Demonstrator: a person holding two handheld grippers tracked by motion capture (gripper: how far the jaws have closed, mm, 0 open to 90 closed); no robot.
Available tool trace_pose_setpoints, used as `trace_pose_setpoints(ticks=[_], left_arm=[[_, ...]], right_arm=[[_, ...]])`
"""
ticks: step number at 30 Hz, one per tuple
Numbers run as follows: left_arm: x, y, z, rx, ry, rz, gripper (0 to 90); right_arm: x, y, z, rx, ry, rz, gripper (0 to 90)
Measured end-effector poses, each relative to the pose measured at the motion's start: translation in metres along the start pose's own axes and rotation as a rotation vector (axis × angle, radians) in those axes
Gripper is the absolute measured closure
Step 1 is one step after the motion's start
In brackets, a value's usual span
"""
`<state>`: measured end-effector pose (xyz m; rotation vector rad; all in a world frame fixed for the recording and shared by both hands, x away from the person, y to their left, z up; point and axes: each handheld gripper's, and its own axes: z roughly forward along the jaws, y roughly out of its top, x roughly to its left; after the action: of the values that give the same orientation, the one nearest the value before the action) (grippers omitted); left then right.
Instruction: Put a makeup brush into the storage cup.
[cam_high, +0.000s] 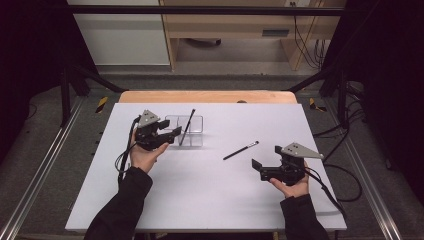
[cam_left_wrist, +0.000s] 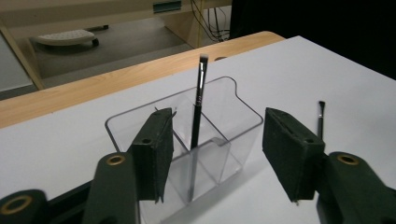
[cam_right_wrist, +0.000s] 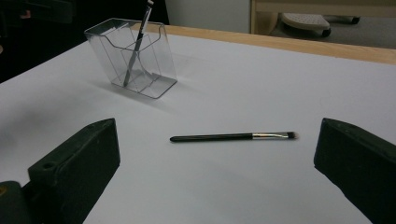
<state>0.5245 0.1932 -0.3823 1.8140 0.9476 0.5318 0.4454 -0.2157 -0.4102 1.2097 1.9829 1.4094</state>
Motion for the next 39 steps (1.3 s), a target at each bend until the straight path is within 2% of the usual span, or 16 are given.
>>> trace_pose_setpoints(ticks=[5,12,15,19,32,34,39], left_arm=[[-0.005,-0.008,-0.016,-0.004,0.002,0.017,34.6],[-0.008,-0.017,-0.031,-0.003,-0.002,0.018,26.9],[-0.008,-0.023,-0.037,-0.01,-0.013,0.004,23.7],[-0.009,-0.032,-0.043,0.0,-0.006,0.008,19.4],[-0.002,-0.061,-0.066,0.011,0.022,-0.012,15.3],[-0.001,-0.065,-0.069,0.018,0.031,-0.002,14.3],[0.002,-0.072,-0.076,0.016,0.04,-0.02,13.6]], right_arm=[[0.001,0.001,0.0,0.002,-0.001,-0.005,0.7],[0.003,0.005,0.001,-0.001,0.004,-0.009,0.7],[0.003,0.006,0.001,0.001,0.003,-0.012,0.7],[0.003,0.007,0.002,-0.002,0.003,-0.012,0.7],[0.003,0.01,0.004,0.002,-0.005,-0.024,0.7],[0.004,0.01,0.006,0.011,-0.008,-0.035,0.6],[0.004,0.01,0.01,0.019,-0.007,-0.038,0.6]])
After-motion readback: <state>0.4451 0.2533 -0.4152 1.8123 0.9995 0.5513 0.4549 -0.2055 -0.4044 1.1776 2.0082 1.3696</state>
